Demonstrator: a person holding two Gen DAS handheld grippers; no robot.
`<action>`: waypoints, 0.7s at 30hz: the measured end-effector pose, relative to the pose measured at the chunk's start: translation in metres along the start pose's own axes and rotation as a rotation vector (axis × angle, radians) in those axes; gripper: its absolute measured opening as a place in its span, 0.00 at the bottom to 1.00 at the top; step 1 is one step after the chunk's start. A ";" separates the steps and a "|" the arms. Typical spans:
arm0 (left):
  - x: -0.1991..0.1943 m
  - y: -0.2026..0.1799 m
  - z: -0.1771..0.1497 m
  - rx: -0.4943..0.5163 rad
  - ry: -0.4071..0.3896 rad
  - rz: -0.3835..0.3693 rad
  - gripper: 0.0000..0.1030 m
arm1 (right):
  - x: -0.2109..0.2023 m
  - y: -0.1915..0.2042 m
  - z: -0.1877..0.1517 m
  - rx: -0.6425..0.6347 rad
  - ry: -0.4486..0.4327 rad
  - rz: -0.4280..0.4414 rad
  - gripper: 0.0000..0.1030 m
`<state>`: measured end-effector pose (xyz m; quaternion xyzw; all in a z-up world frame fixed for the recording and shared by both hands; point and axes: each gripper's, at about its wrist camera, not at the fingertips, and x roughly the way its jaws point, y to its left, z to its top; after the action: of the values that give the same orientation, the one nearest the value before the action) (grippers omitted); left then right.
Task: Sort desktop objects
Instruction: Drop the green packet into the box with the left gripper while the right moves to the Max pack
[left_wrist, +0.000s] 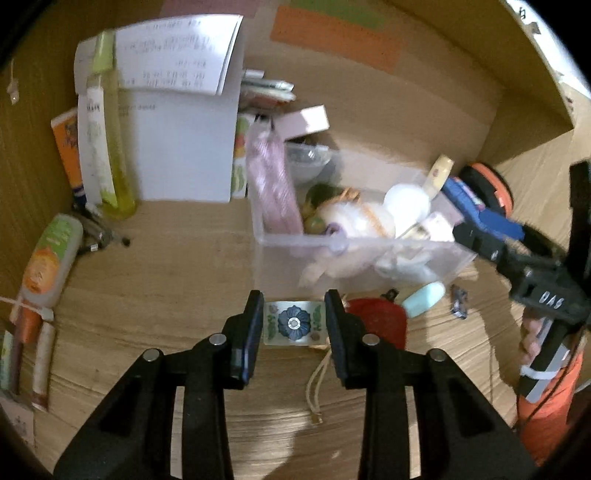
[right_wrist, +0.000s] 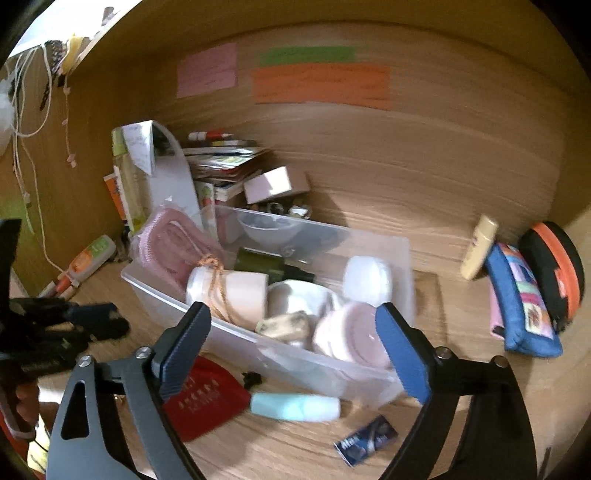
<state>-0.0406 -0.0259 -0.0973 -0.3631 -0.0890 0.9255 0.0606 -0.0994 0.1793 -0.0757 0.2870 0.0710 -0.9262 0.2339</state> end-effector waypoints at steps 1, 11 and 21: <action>-0.002 -0.003 0.003 0.003 -0.008 -0.014 0.32 | -0.001 -0.003 -0.002 0.008 0.005 -0.005 0.90; -0.006 -0.018 0.029 0.034 -0.038 -0.073 0.32 | -0.002 -0.041 -0.034 0.092 0.107 -0.079 0.91; 0.007 -0.026 0.057 0.073 -0.070 -0.059 0.32 | 0.006 -0.047 -0.053 0.071 0.185 -0.088 0.91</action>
<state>-0.0837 -0.0063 -0.0554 -0.3253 -0.0681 0.9381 0.0981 -0.0998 0.2326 -0.1225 0.3761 0.0723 -0.9070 0.1751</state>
